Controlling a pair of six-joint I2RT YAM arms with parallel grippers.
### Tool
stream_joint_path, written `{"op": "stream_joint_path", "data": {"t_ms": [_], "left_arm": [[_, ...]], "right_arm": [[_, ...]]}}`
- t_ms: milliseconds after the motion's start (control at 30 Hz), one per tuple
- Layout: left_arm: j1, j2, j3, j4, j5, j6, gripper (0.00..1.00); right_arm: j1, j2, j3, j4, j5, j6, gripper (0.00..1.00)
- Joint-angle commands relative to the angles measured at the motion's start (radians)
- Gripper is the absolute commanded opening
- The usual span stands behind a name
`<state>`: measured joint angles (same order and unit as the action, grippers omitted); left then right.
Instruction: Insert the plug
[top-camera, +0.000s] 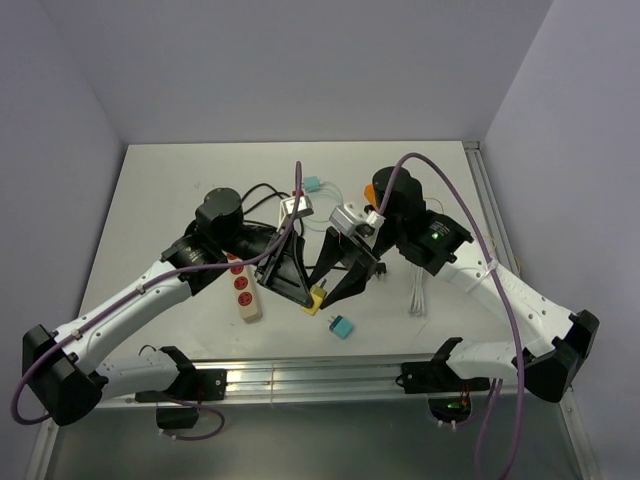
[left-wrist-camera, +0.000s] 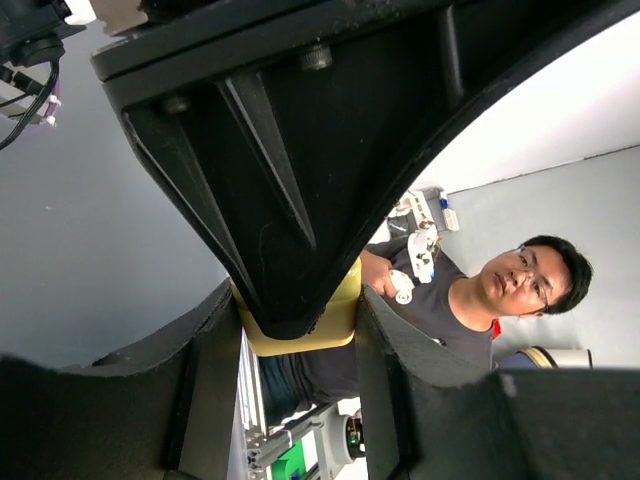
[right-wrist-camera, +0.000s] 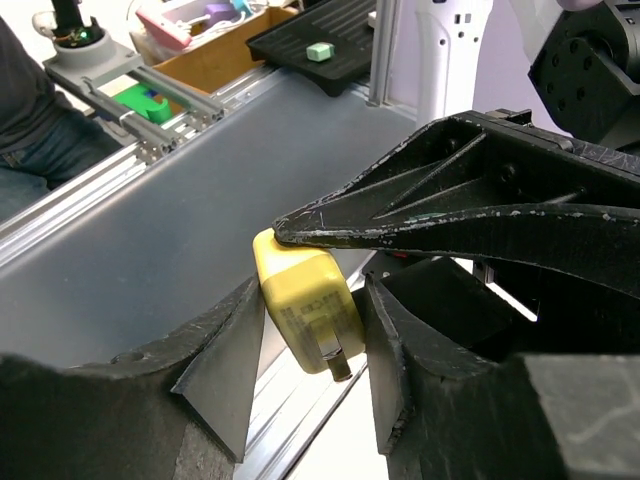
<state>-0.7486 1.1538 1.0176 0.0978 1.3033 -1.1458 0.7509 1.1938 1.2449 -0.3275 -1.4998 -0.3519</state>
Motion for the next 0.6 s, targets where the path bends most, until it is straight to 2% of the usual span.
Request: {"op": "stream_joint_path", "data": {"t_ms": [0,100,133,200,233,300,333,400,500,533,567], "left_arm": [[0.0,-0.022,0.009,0.016,-0.053,0.03,0.0],[0.014,-0.023,0.035,-0.095,-0.093,0.11,0.16],[0.023,-0.025,0.036,-0.124,-0.102,0.141,0.31],[0.066,-0.031,0.041,-0.179,-0.116,0.178,0.43],[0.081,-0.038,0.026,-0.161,-0.118,0.166,0.58],[0.13,-0.055,0.019,-0.168,-0.133,0.173,0.74],[0.143,-0.057,0.027,-0.182,-0.148,0.198,0.89],[0.158,-0.052,0.035,-0.201,-0.153,0.216,0.98],[0.163,-0.046,0.062,-0.271,-0.206,0.28,0.99],[0.163,-0.046,0.099,-0.393,-0.249,0.367,1.0],[0.164,-0.049,0.123,-0.458,-0.363,0.412,1.0]], "right_arm": [[0.015,0.009,0.045,-0.034,-0.016,-0.022,0.0],[0.016,0.0,0.022,-0.027,0.01,0.007,0.0],[0.015,-0.003,0.011,-0.027,0.024,0.01,0.0],[0.015,-0.023,-0.01,-0.009,0.047,0.037,0.0],[0.015,-0.033,-0.045,0.058,0.073,0.071,0.0],[0.015,-0.069,-0.094,0.157,0.098,0.192,0.0],[0.016,-0.082,-0.14,0.25,0.117,0.235,0.0],[0.016,-0.111,-0.171,0.3,0.151,0.3,0.0],[0.015,-0.125,-0.19,0.323,0.202,0.349,0.0],[0.015,-0.128,-0.187,0.323,0.231,0.349,0.0],[0.015,-0.131,-0.186,0.324,0.271,0.391,0.0]]}}
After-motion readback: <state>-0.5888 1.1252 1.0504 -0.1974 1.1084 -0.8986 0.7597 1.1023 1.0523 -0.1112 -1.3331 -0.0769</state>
